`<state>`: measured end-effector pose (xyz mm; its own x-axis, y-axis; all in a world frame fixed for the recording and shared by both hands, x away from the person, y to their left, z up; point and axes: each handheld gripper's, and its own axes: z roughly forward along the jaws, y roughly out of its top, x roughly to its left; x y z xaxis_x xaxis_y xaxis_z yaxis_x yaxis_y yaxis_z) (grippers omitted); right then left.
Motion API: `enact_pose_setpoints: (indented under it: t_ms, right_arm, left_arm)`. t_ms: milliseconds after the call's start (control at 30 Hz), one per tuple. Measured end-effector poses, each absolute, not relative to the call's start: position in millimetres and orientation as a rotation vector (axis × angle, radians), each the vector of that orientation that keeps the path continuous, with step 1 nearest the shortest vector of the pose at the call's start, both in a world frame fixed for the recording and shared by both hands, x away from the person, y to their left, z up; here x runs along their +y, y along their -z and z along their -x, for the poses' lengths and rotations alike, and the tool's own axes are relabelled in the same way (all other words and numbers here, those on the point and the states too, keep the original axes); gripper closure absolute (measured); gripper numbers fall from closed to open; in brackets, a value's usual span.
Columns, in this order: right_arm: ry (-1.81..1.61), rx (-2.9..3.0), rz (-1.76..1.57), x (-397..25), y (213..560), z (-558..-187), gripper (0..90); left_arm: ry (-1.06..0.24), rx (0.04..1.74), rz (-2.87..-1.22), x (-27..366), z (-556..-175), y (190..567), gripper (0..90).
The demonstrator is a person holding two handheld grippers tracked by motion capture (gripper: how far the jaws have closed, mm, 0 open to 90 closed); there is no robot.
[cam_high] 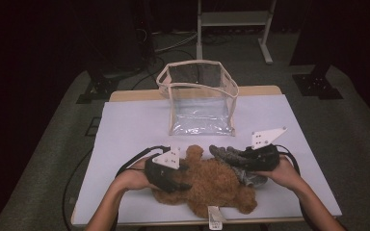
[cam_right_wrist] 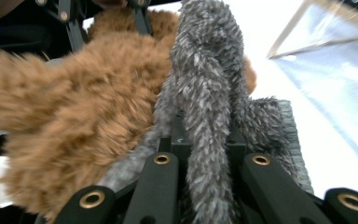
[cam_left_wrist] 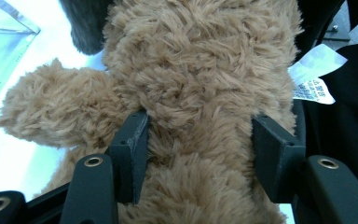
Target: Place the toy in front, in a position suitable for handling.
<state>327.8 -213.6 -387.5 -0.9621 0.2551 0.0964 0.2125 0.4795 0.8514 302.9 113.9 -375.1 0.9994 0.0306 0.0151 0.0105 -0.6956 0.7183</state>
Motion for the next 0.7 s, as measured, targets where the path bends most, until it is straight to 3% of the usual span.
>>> enact_pose_setpoints:
  t_ms: [133, 367, 700]
  right_arm:
    - [-1.551, 2.661, -0.488, -224, 400, -328, 80.1]
    - [-1.558, 2.631, -0.420, -218, 377, -326, 80.0]
    - [-1.519, 2.654, -0.507, -231, 397, -327, 80.1]
  left_arm:
    - [-0.043, 0.036, -2.337, 115, -303, 376, 43.8]
    - [-0.052, 0.074, -2.316, 121, -304, 377, 44.0]
    - [-0.056, 0.099, -2.309, 124, -306, 378, 44.1]
